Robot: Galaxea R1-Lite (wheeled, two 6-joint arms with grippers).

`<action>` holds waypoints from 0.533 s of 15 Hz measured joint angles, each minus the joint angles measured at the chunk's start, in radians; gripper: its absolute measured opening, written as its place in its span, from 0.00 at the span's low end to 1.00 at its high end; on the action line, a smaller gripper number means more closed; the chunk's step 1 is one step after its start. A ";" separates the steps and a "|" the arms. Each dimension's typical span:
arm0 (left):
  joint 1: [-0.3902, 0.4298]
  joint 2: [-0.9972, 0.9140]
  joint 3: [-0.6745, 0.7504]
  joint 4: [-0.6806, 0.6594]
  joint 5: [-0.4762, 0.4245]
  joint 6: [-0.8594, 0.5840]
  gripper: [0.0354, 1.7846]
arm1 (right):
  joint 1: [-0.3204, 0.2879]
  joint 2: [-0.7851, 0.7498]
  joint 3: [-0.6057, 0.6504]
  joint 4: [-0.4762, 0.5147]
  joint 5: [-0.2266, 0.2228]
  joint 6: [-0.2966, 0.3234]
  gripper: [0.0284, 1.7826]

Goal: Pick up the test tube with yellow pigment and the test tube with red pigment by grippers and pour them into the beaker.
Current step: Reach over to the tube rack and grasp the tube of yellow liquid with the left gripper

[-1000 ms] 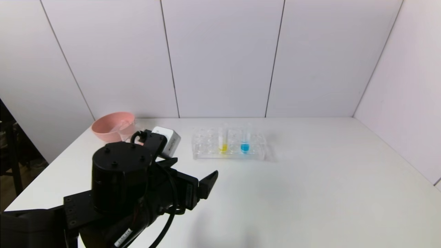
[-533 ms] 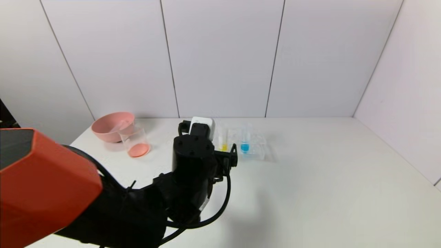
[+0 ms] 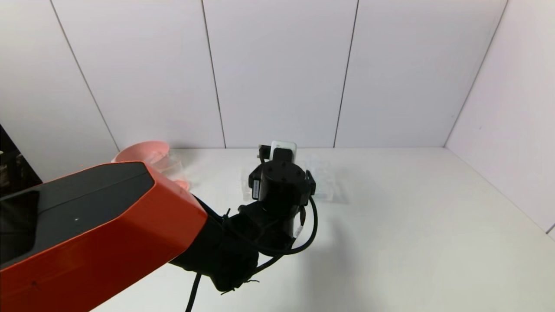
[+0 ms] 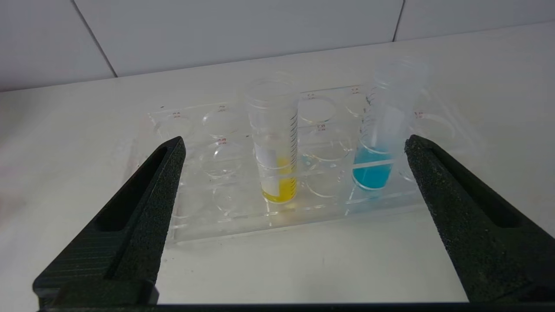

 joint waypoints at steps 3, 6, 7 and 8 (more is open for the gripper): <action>0.026 0.047 -0.055 0.001 0.000 0.013 0.99 | 0.000 0.000 0.000 0.000 0.000 -0.001 0.96; 0.060 0.082 -0.108 -0.003 -0.010 0.037 0.99 | 0.000 0.000 0.000 0.000 0.000 0.000 0.96; 0.069 0.092 -0.129 -0.004 -0.013 0.037 0.99 | 0.000 0.000 0.000 0.000 0.000 0.000 0.96; 0.074 0.104 -0.151 -0.004 -0.015 0.037 0.99 | 0.000 0.000 0.000 0.000 0.000 -0.001 0.96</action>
